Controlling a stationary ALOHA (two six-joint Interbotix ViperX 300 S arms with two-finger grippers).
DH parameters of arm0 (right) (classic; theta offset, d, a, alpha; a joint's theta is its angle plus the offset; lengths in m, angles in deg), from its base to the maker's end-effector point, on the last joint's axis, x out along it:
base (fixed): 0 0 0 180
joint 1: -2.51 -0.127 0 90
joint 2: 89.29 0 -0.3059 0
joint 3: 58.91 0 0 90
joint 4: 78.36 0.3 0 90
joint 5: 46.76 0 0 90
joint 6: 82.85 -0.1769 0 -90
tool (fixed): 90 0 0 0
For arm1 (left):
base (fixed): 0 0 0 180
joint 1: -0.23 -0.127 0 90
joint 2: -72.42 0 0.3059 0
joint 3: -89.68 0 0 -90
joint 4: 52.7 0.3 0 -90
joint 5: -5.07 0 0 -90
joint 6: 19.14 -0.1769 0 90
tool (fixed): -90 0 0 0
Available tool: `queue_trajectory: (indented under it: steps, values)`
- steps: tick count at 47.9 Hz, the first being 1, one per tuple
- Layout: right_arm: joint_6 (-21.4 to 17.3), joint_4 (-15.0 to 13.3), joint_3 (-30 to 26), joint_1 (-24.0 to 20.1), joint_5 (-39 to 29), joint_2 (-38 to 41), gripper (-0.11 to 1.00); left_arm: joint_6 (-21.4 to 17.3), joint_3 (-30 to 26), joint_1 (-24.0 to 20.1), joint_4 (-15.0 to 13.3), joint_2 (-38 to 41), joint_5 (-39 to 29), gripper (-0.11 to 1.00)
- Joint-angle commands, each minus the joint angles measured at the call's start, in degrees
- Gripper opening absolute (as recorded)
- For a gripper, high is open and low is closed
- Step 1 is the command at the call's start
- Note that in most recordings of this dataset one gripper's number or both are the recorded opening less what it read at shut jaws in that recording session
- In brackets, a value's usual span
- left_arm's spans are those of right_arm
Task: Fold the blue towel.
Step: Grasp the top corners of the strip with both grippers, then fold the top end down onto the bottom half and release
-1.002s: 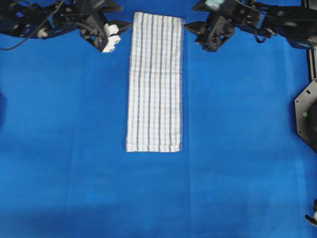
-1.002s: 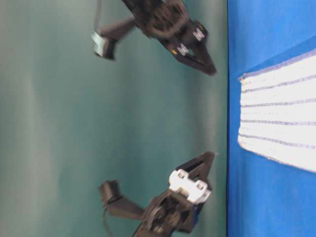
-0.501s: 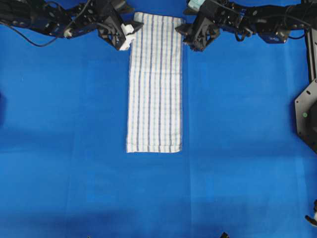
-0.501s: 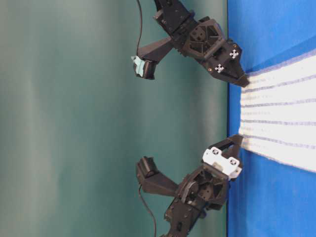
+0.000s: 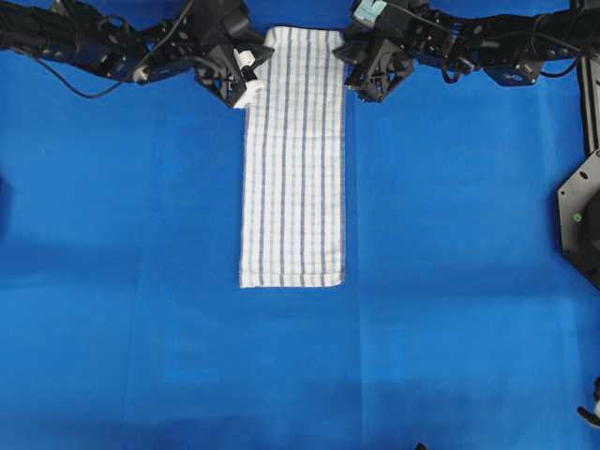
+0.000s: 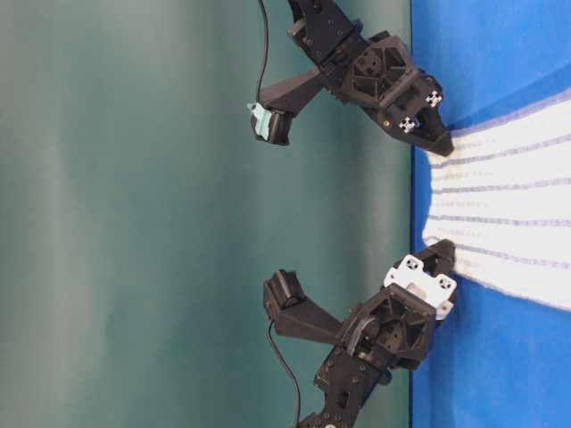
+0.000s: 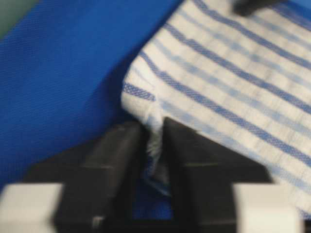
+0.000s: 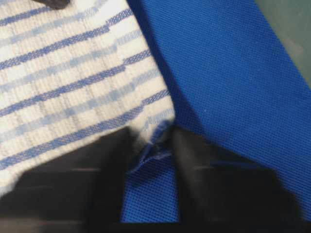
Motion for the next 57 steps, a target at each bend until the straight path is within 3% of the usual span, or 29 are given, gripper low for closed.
queue_trajectory:
  steps: [1, 7, 41, 57]
  values:
    - [0.09, -0.09, -0.7, -0.26, 0.53, -0.79, 0.24, -0.09, -0.53, 0.35, 0.09, -0.62, 0.18, 0.08]
    - [0.09, -0.09, -0.62, -0.53, 0.53, -0.79, 0.06, -0.18, -0.53, 0.53, 0.09, -0.62, 0.18, 0.04]
    - [-0.09, -0.09, 0.62, -1.14, -0.18, -5.62, 0.06, -3.16, 0.97, 0.88, 0.09, -6.94, -2.99, 0.04]
    - [-1.05, 0.88, 5.19, -8.44, -1.67, -11.69, 0.06, -2.02, 6.5, 6.94, -0.09, -13.89, -3.69, 0.04]
